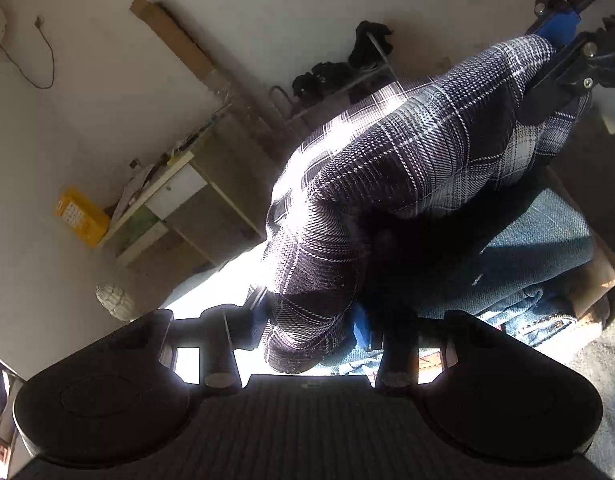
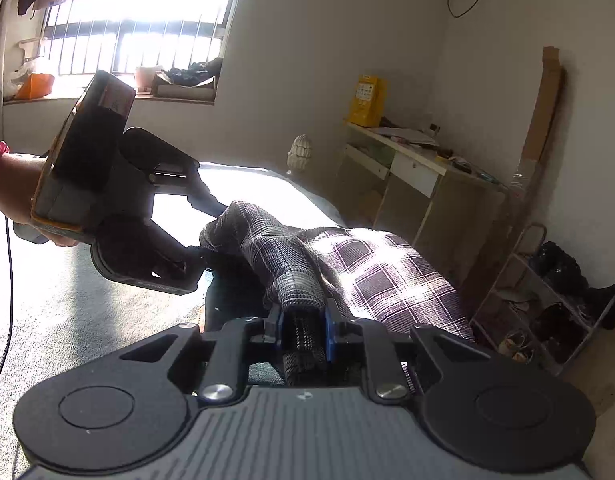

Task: Fold clothes
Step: 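Carry the plaid pants with both grippers over the stack of folded trousers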

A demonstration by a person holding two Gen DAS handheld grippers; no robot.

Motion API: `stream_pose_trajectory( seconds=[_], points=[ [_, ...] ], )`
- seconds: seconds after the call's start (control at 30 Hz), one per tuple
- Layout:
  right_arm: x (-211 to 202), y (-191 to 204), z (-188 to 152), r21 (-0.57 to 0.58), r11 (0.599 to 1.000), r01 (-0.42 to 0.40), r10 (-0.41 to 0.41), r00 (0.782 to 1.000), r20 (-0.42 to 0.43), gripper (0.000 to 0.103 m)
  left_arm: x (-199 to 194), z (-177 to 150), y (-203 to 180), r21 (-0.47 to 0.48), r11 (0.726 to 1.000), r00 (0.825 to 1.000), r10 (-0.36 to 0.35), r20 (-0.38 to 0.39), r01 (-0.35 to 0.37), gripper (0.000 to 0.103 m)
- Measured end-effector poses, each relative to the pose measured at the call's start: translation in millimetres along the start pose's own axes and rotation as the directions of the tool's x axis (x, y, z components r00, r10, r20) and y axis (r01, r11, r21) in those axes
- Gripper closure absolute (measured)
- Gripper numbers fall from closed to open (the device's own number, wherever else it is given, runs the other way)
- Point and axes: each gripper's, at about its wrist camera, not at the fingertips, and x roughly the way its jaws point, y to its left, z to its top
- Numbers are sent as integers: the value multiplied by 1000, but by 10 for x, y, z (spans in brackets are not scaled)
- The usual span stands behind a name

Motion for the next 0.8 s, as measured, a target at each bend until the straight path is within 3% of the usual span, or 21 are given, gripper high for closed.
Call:
stream_pose_trajectory(
  seconds=[0.07,0.13,0.2,0.3,0.37,0.53,0.7,0.8],
  points=[
    [-16,-117,82,0,1000,13,-13,1000,6,85,39,80,5,123,992,999,39,3,-39,73],
    [-65,-246,197,4,999,35,-35,999,27,85,68,181,23,243,964,994,104,36,-110,74],
    [-128,-356,302,9,999,54,-54,997,53,85,89,274,58,332,916,974,201,107,-226,74],
    [-225,-369,358,-3,998,69,-69,993,92,85,130,259,66,360,862,933,311,179,-356,75],
    [-189,-207,254,-61,997,54,-49,996,77,85,182,73,-50,406,837,930,321,178,-367,75],
    [-40,301,-78,-244,970,1,3,1000,16,86,257,-548,-452,544,789,956,270,112,-286,75],
    [-19,367,6,-293,955,47,-33,998,55,86,263,-634,-478,529,777,937,326,126,-341,76],
    [-53,421,-24,-321,946,32,-20,999,42,86,281,-713,-553,560,759,939,323,120,-333,74]
  ],
)
